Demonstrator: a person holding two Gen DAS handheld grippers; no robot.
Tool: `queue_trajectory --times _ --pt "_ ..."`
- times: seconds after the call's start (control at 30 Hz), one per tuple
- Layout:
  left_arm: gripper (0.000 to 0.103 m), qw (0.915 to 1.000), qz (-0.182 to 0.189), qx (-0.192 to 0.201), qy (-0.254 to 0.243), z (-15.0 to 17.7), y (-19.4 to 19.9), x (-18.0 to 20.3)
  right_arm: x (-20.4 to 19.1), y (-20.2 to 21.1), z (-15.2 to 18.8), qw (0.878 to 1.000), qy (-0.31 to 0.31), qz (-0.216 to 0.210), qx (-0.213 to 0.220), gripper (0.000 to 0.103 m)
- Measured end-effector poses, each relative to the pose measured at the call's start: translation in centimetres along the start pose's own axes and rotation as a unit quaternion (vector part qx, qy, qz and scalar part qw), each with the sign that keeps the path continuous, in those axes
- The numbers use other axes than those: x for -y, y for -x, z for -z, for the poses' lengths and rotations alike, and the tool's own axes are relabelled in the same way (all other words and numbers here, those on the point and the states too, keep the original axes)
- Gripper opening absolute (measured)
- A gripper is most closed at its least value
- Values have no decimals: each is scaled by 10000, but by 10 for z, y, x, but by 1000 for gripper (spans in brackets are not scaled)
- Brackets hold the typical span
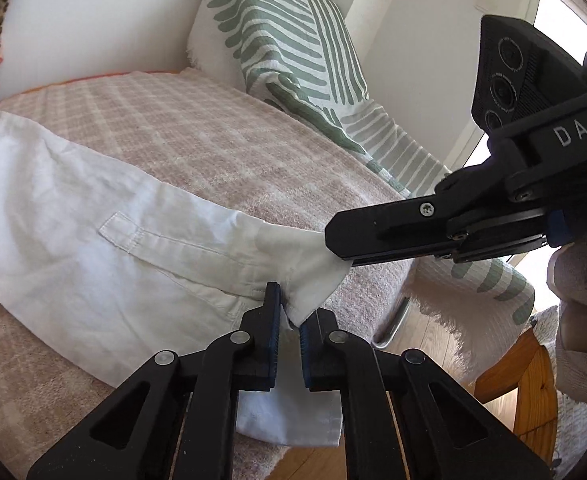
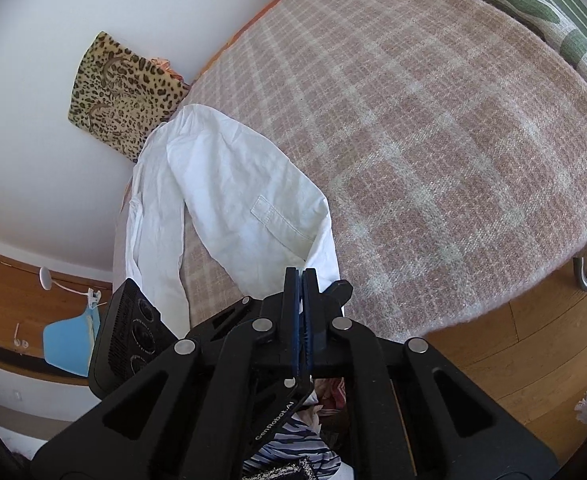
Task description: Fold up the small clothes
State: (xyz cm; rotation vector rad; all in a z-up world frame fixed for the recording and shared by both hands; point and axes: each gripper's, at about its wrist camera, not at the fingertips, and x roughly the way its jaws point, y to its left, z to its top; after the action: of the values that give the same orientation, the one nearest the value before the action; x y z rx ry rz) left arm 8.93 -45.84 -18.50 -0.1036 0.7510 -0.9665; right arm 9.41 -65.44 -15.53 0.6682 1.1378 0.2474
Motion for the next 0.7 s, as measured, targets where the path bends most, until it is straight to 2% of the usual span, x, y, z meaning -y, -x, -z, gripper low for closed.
queue_trajectory --times 0.1,0.2,0.27,0.3,0.33,0.4,0.53,0.7 --pt "3 9999 79 81 -2 2 7 -3 -5 -1 4 10000 85 -5 8 3" --pt "2 9994 238 187 155 1 19 -6 -13 8 0 9991 62 -359 209 5" --pt "2 9984 337 316 316 1 33 -12 -14 18 -7 9982 76 -434 395 16" --pt "2 9977 395 376 410 0 41 -15 -16 21 -12 9980 77 -414 471 26" --pt "2 9970 428 452 470 -1 50 -18 -18 22 -18 9977 91 -399 537 29" --pt "2 9957 484 609 499 -3 69 -21 -25 18 -33 9975 146 -388 579 29" --pt "2 9930 487 919 559 -2 109 -29 -49 -8 -70 9978 355 -145 548 29" --pt "2 9891 357 1269 659 5 154 -46 -97 -67 -112 9980 582 13 227 30"
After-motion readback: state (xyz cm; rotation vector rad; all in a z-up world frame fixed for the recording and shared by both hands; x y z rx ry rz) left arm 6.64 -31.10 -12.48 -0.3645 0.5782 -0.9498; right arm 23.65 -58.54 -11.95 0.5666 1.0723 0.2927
